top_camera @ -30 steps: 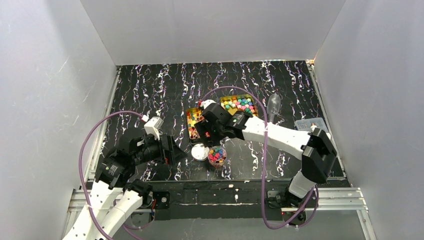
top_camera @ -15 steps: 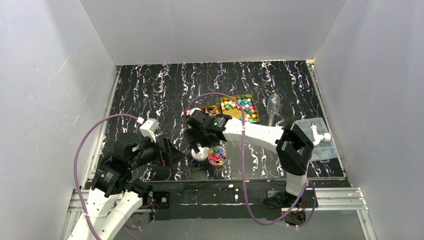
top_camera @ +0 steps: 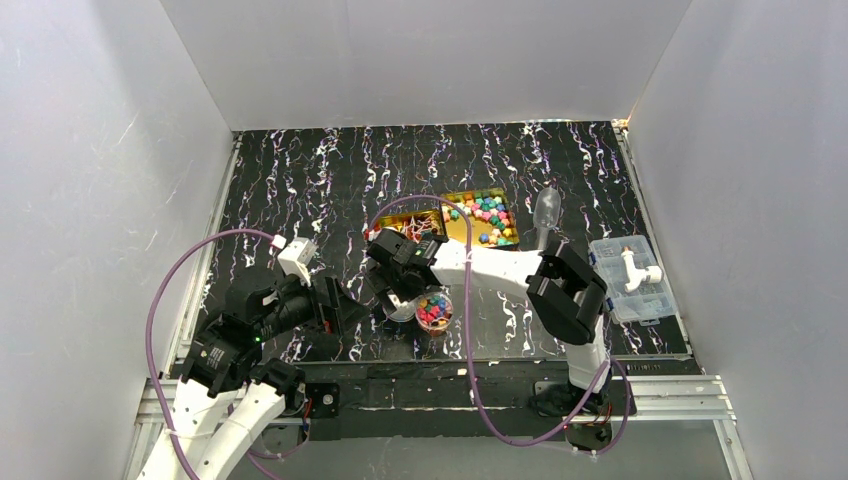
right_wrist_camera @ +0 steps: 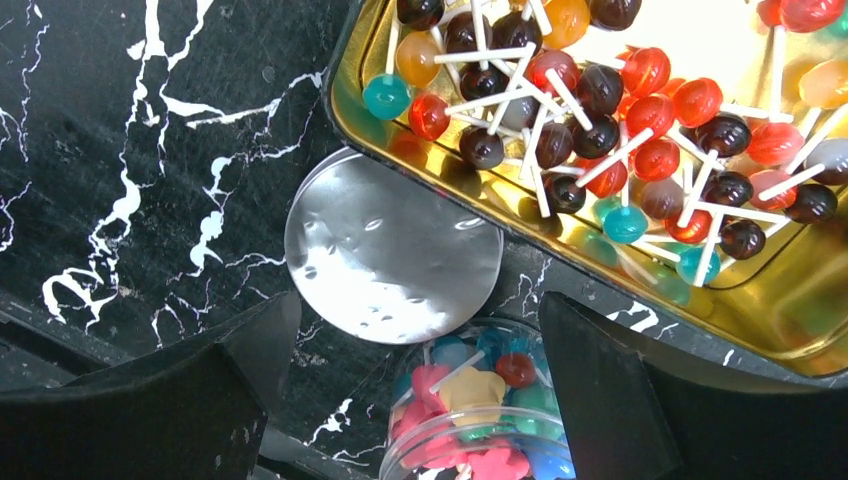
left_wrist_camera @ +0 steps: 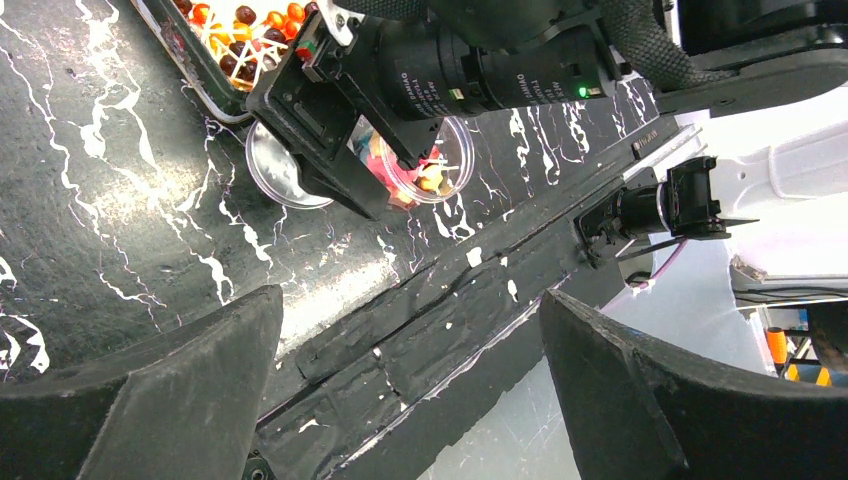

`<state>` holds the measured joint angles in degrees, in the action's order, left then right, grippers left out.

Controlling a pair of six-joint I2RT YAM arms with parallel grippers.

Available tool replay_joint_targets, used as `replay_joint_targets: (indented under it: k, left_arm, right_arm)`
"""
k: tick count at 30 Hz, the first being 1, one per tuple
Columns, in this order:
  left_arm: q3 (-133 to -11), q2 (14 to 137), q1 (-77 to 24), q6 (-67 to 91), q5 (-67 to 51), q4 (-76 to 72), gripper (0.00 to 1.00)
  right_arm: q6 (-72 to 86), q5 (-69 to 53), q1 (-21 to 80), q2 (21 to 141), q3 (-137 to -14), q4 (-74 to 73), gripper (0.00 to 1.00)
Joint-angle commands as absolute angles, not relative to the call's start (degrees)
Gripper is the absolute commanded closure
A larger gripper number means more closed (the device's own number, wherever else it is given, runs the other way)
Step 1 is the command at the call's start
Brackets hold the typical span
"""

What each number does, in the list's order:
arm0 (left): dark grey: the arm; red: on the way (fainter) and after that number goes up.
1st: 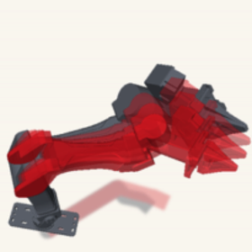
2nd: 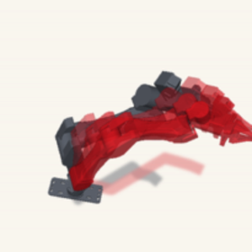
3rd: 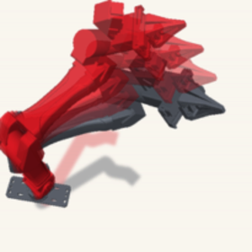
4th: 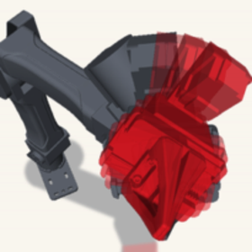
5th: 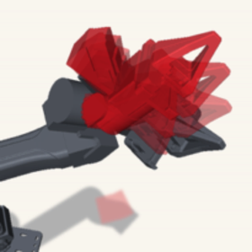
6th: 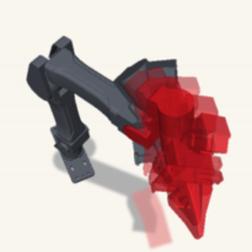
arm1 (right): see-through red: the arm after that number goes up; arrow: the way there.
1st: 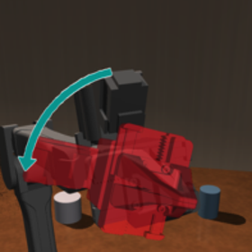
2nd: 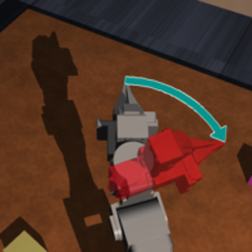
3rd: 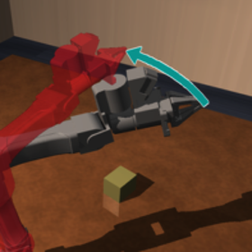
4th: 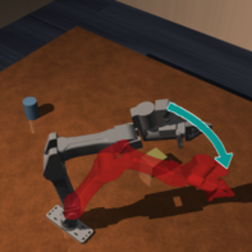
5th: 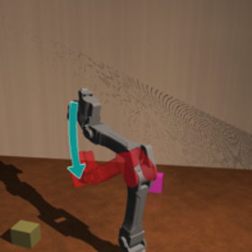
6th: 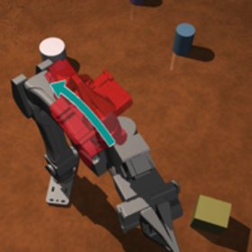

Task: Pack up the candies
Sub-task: Pick up the bottle lid at the center of the board.

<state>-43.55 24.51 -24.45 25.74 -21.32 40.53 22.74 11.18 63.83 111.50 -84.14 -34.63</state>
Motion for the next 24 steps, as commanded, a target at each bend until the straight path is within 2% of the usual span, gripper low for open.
replay_joint_targets:
  k: [1, 24]
  left_arm:
    - [-43.0, 24.0, -24.3, 25.4, -21.0, 40.6, 0.01]
    - [-42.9, 23.7, -23.9, 25.3, -21.4, 40.4, 0.01]
  right_arm:
    - [24.2, 10.8, 64.2, 113.2, -86.8, -34.0, 0.02]
    - [28.7, 8.0, 64.2, 115.9, -86.6, -29.7, 0.02]
